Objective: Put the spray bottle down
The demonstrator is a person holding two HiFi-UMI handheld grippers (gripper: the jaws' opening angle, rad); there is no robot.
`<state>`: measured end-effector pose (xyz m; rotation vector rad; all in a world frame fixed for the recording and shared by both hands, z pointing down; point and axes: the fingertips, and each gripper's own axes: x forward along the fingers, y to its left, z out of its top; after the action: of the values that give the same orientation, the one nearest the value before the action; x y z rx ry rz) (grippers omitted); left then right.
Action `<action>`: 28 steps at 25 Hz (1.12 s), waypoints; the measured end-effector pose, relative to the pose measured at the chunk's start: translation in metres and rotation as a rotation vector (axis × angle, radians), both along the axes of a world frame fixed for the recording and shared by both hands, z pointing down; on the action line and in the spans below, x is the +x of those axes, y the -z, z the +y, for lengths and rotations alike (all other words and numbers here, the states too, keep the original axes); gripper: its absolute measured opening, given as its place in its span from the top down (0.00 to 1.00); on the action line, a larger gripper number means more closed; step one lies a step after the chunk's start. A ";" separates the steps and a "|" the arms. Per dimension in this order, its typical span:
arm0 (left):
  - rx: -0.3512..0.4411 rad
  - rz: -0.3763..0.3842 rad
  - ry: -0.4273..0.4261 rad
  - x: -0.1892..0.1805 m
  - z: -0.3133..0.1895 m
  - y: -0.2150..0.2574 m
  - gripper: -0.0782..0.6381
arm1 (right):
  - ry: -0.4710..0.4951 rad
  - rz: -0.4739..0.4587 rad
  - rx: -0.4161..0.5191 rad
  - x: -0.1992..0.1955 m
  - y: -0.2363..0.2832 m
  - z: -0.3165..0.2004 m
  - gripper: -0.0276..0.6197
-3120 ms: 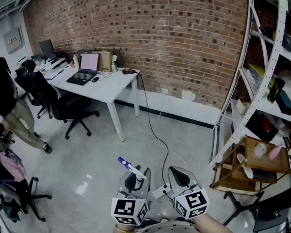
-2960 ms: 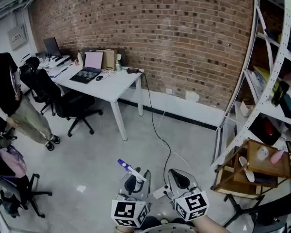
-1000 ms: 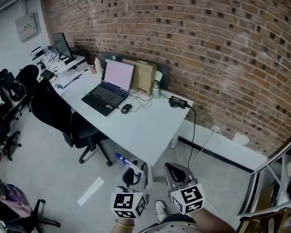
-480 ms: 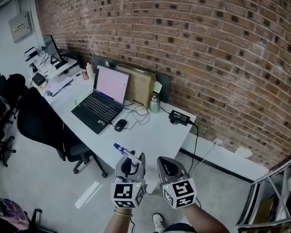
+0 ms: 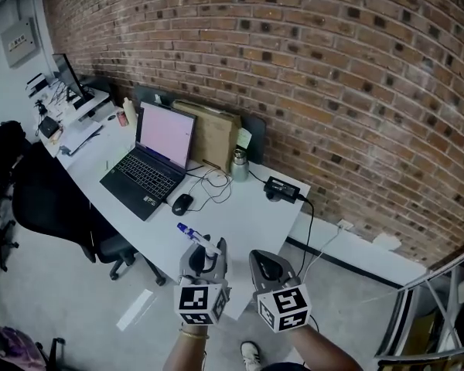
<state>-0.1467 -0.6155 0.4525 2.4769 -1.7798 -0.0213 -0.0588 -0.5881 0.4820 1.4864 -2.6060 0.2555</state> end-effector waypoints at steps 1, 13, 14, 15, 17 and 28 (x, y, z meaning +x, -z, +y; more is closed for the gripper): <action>-0.010 -0.005 -0.002 0.001 -0.001 -0.001 0.71 | -0.003 -0.001 -0.003 0.001 -0.001 0.000 0.96; -0.088 -0.012 0.028 -0.006 0.016 -0.009 0.63 | 0.004 -0.001 -0.005 -0.001 0.001 0.020 0.96; -0.090 -0.008 0.026 -0.006 0.022 -0.007 0.63 | 0.006 -0.002 -0.003 -0.001 0.002 0.023 0.96; -0.085 -0.003 0.026 -0.006 0.029 -0.005 0.63 | 0.008 -0.002 0.000 0.000 0.003 0.027 0.96; -0.068 0.009 0.026 -0.005 0.046 0.001 0.64 | 0.016 -0.002 0.005 -0.001 0.006 0.038 0.96; -0.065 0.053 0.094 -0.012 0.182 0.017 0.88 | 0.098 -0.028 0.033 -0.017 0.025 0.144 0.96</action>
<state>-0.1585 -0.4338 0.4359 2.3247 -1.8433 -0.0339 -0.0762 -0.4444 0.4568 1.3695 -2.7087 0.2249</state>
